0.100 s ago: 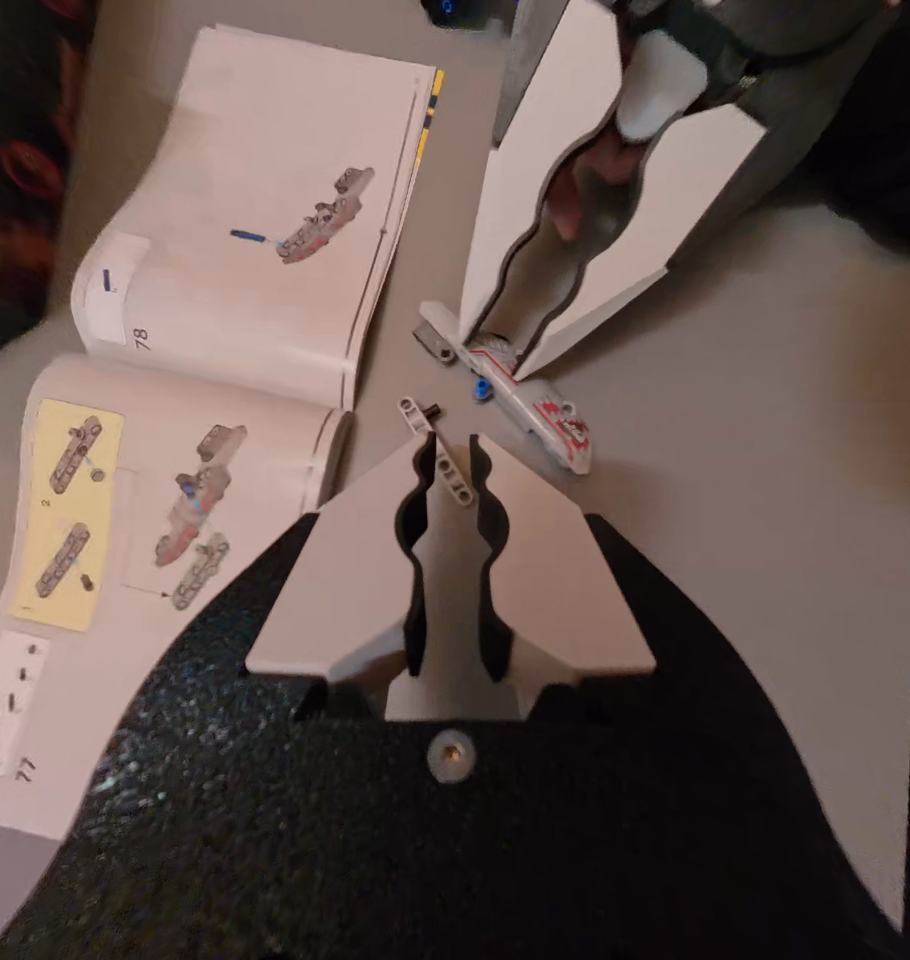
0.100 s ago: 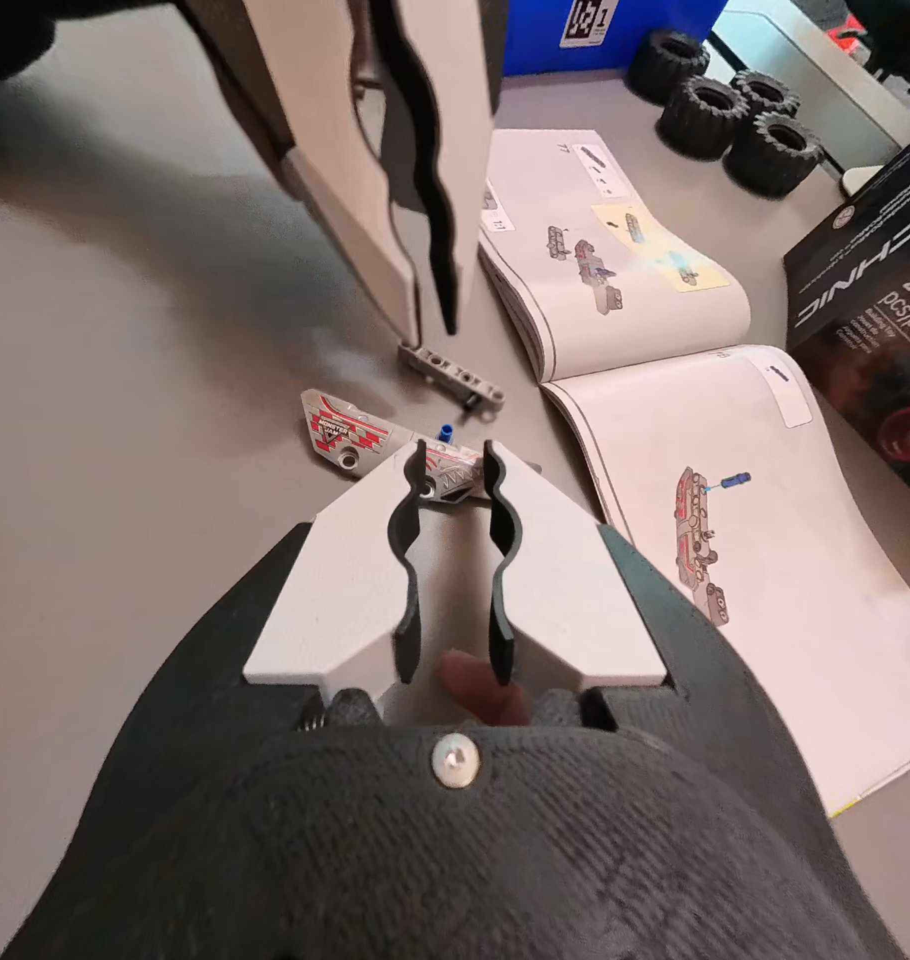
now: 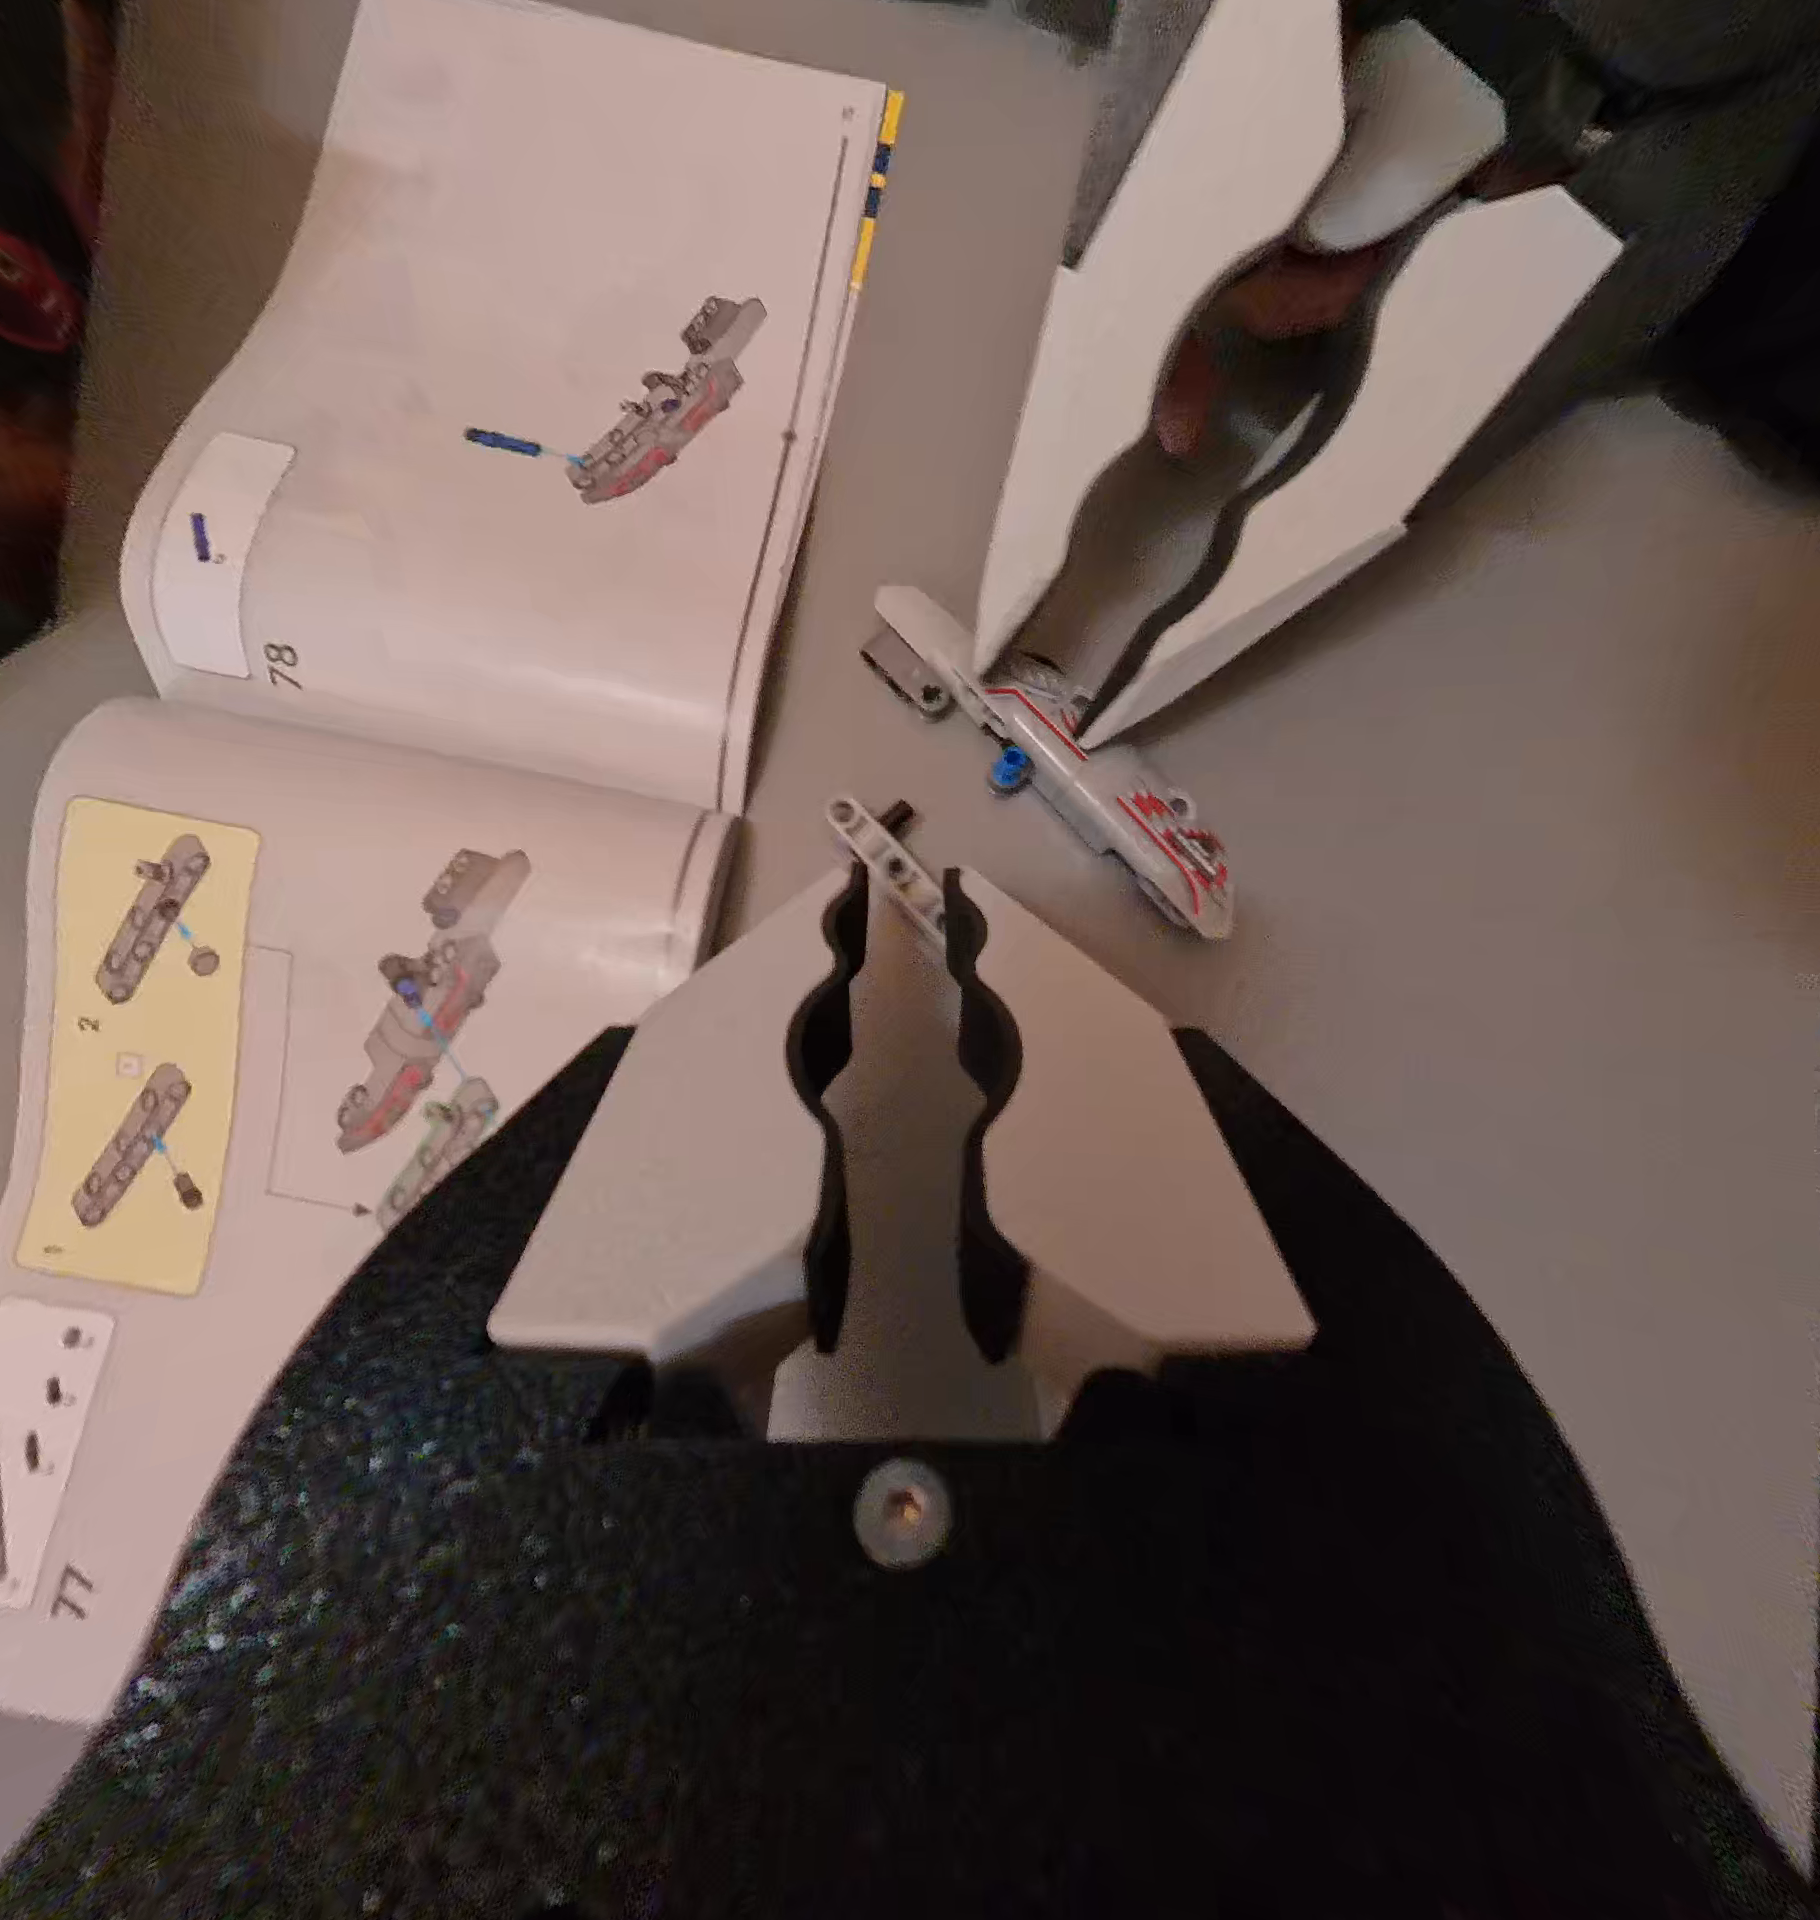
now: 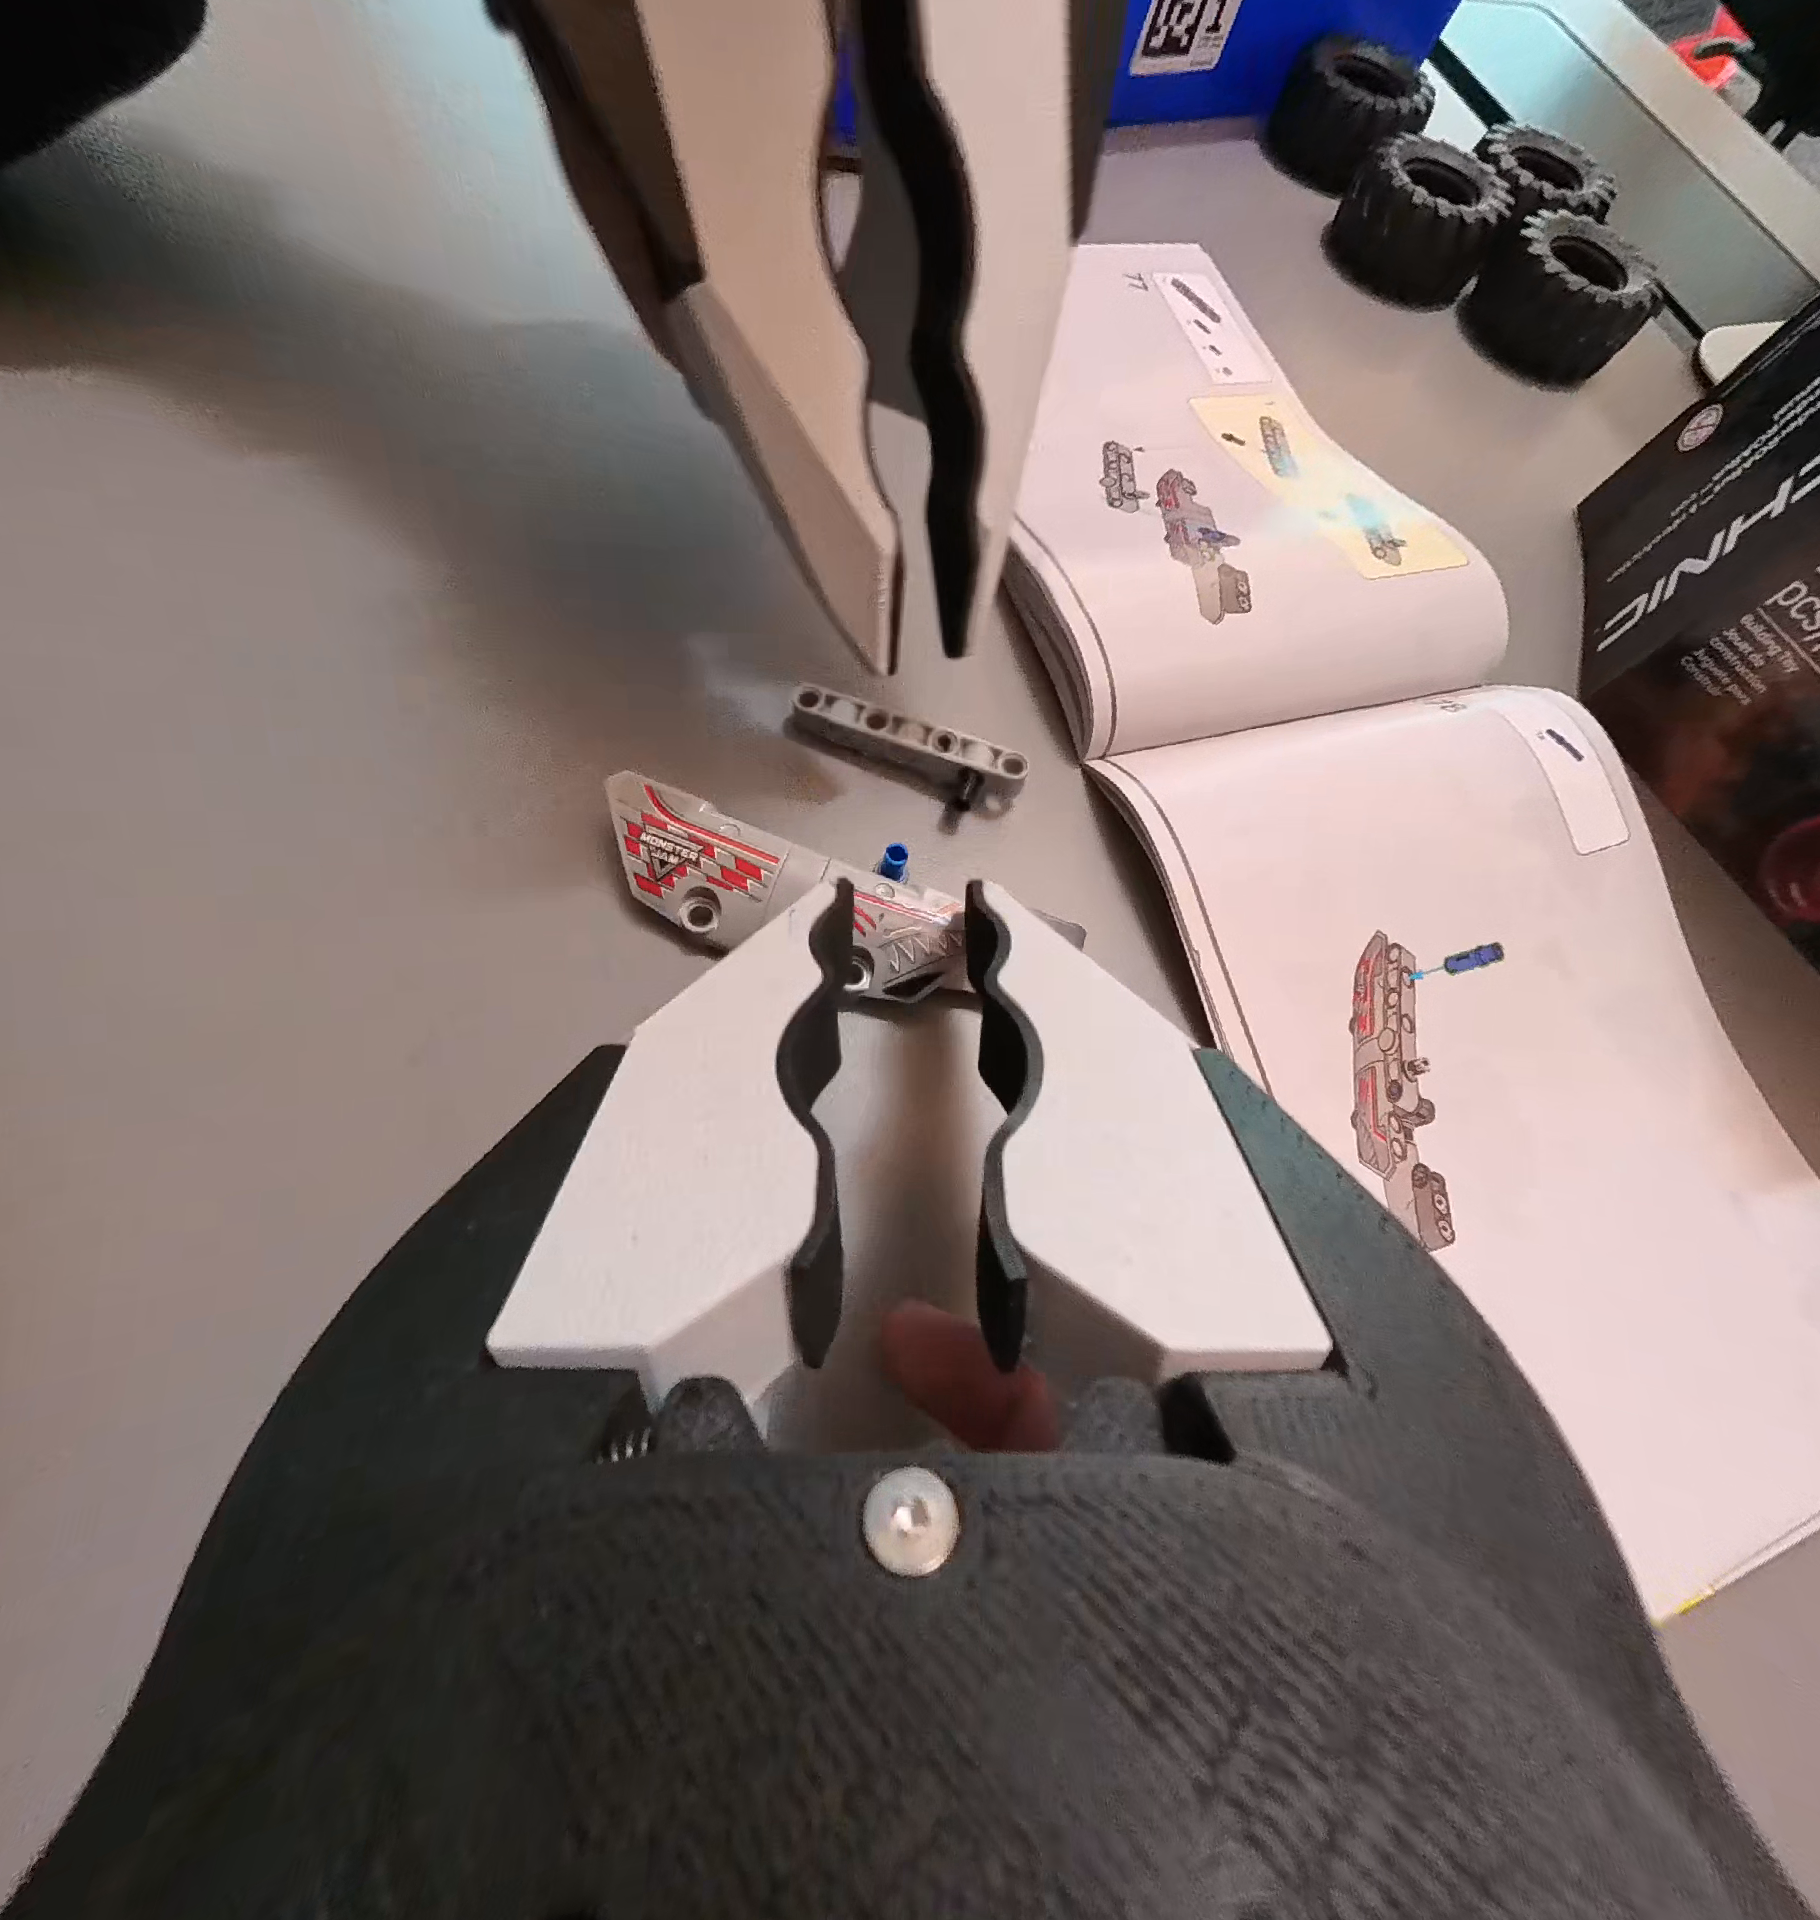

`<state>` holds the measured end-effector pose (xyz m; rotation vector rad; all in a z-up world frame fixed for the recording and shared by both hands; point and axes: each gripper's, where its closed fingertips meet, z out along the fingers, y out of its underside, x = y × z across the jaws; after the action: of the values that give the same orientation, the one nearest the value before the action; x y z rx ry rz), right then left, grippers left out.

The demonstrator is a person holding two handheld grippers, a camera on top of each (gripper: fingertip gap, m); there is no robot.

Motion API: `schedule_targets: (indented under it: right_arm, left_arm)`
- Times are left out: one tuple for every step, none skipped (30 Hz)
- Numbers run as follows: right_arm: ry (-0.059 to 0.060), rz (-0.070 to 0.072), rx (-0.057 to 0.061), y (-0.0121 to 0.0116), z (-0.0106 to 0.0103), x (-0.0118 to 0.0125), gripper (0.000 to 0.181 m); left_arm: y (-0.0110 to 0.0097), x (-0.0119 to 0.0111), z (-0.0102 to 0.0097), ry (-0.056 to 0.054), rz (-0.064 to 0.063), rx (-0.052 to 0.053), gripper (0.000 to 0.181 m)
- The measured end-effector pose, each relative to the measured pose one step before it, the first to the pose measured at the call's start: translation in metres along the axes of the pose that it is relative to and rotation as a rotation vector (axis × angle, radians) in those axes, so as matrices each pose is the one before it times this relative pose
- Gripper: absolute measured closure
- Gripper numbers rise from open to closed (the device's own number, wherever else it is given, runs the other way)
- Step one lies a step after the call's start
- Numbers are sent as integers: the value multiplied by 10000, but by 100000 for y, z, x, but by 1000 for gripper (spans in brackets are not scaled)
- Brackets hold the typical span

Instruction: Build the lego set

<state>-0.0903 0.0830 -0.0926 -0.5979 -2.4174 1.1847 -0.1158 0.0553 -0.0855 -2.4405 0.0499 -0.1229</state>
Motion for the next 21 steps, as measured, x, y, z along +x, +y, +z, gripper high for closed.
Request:
schedule_targets:
  right_arm:
    - [11, -64, -10, -37, -10, -22, 163]
    - [21, -79, -5, -4, 22, -5, 163]
    - [20, -40, 48, -32, 37, 2, 163]
    - [-81, -2, 71, -27, 70, -109, 167]
    - [-182, -14, -6, 24, 53, -205, 168]
    - [-137, -105, 10, -28, 30, -170, 169]
    - [-21, -216, 21, -36, 65, -47, 170]
    - [91, -206, 21, -53, 78, 92, 172]
    - [96, -155, 12, -53, 83, 114, 173]
    - [55, -81, 8, -37, 72, 68, 174]
    - [16, -7, -1, -6, 38, 50, 175]
    - [11, 54, 0, -1, 2, 70, 174]
    - [19, 69, 3, -4, -9, 90, 172]
    - [-80, 36, -5, 8, 6, -61, 173]
    - [-129, -8, -5, 4, 27, -148, 176]
    - [-47, -42, -1, -33, 61, -53, 178]
    - [52, -95, 0, -50, 116, 67, 179]
    - [59, -144, -2, -71, 158, 49, 180]
    - [-16, -163, 5, -80, 152, -60, 180]
    - [15, -129, 19, -84, 126, 19, 181]
    - [-29, -28, 8, -66, 98, 14, 181]
  left_arm:
    - [-175, -393, 118, 118, 25, 189, 170]
    - [16, -343, 234, 115, -77, 43, 170]
    - [250, -264, 357, 127, -148, -199, 168]
    - [379, -206, 406, 87, -104, -347, 166]
    - [319, -399, 359, -102, -112, -343, 165]
    - [-90, -189, 135, 0, -164, -98, 163]
    - [-253, 22, -16, 106, -234, 25, 162]
    - [-155, 96, -17, 113, -182, 1, 160]
    - [-161, 208, 48, 119, -154, 38, 160]
    - [-111, 290, 114, 95, -151, 3, 160]
    - [122, 309, 177, 27, -81, -155, 160]
    - [423, 292, 204, -57, 100, -326, 160]
    - [522, 73, 195, -257, 228, -367, 160]
    - [324, -179, 120, -457, 271, -229, 161]
    - [220, -29, -11, -370, 290, -130, 161]
    - [253, -65, -48, -364, 273, -130, 172]
    - [197, -91, -53, -348, 224, -37, 176]
    - [45, -15, -53, -251, 161, 121, 176]
    - [0, -41, -26, -220, 109, 214, 176]
    - [32, -83, -67, -221, 88, 269, 177]
    - [131, 120, -126, -83, 165, 250, 177]
